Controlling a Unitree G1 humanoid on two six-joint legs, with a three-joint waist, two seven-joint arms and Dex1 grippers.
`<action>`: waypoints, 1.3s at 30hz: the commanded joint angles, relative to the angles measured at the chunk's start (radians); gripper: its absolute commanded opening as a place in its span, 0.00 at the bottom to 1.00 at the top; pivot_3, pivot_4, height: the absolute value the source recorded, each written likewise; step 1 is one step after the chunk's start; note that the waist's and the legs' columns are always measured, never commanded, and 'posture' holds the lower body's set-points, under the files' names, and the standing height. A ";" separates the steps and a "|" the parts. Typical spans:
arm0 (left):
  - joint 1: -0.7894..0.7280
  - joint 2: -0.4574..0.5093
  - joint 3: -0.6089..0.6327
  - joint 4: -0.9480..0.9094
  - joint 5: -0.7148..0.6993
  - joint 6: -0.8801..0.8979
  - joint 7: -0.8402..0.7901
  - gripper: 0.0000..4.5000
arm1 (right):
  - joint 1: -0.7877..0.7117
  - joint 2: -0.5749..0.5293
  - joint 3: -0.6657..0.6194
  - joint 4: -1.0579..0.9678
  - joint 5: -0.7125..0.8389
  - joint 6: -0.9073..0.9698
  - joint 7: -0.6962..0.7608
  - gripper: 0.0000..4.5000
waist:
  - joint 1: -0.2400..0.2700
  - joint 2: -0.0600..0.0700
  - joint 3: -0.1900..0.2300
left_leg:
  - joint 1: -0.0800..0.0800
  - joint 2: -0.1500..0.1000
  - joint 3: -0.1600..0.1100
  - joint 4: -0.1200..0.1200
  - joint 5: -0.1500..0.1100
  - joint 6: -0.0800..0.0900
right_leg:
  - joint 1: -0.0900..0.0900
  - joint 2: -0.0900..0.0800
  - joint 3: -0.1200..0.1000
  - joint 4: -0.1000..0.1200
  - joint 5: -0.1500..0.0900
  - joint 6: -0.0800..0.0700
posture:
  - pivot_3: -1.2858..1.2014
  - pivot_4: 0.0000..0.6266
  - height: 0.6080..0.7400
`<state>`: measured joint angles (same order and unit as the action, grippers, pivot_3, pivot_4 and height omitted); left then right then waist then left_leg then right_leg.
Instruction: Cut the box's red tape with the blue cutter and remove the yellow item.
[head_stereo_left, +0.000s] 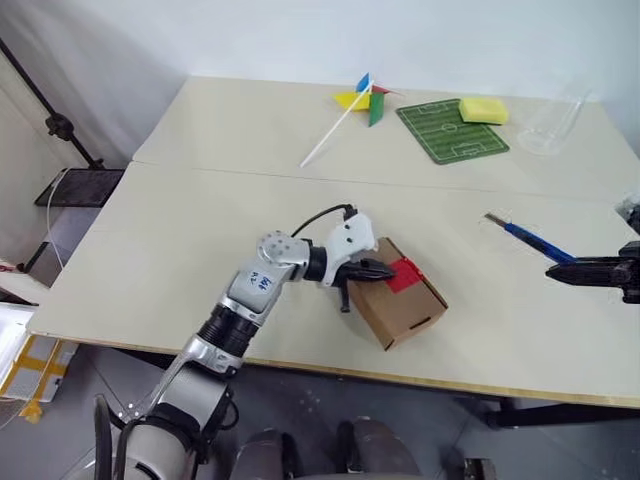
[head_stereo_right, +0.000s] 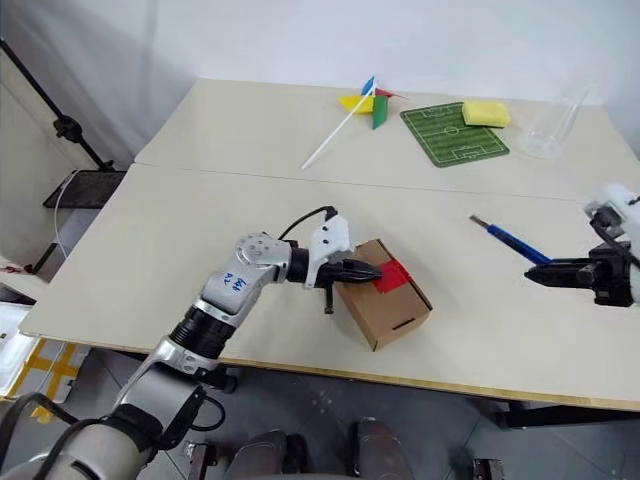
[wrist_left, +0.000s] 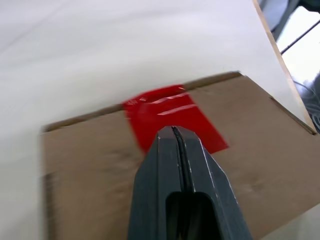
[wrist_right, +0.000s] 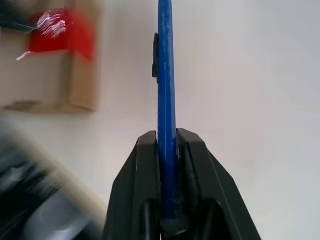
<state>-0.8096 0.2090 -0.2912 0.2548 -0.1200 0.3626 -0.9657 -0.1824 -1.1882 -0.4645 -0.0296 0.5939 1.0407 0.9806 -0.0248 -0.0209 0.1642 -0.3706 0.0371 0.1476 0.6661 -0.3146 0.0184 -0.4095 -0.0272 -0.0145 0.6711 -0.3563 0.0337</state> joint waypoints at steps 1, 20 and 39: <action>-0.049 0.066 0.071 0.017 -0.040 -0.065 -0.060 0.00 | 0.081 0.177 -0.082 0.077 -0.168 -0.360 -0.198 0.04 | -0.002 -0.001 0.000 | 0.001 0.000 0.000 0.000 0.000 -0.001 | 0.000 0.000 0.000 0.001 0.000 0.000 | 0.52 0.24 1.00; 0.244 0.259 0.090 -0.151 -0.046 0.086 -0.058 0.00 | 0.120 0.479 0.110 -0.054 -0.261 -0.621 -0.360 0.68 | -0.020 0.007 0.001 | 0.011 0.000 0.010 -0.003 0.003 -0.005 | 0.001 0.002 0.010 0.009 0.000 0.000 | 0.52 0.24 1.00; 0.216 0.121 0.005 -0.144 0.009 0.110 0.087 0.00 | -0.039 0.646 0.514 -0.305 -0.371 -0.392 -0.413 0.00 | -0.006 0.006 0.002 | 0.011 0.000 0.010 -0.003 0.003 -0.004 | 0.000 0.002 0.011 0.009 0.000 0.000 | 0.52 0.24 1.00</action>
<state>-0.5900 0.3300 -0.2927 0.1394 -0.1043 0.4807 -0.8720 -0.2197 -0.5543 0.0373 -0.2732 0.2007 0.6368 0.5651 -0.0308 -0.0145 0.1658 -0.3600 0.0375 0.1578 0.6637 -0.3119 0.0141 -0.4093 -0.0254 -0.0037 0.6797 -0.3564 0.0334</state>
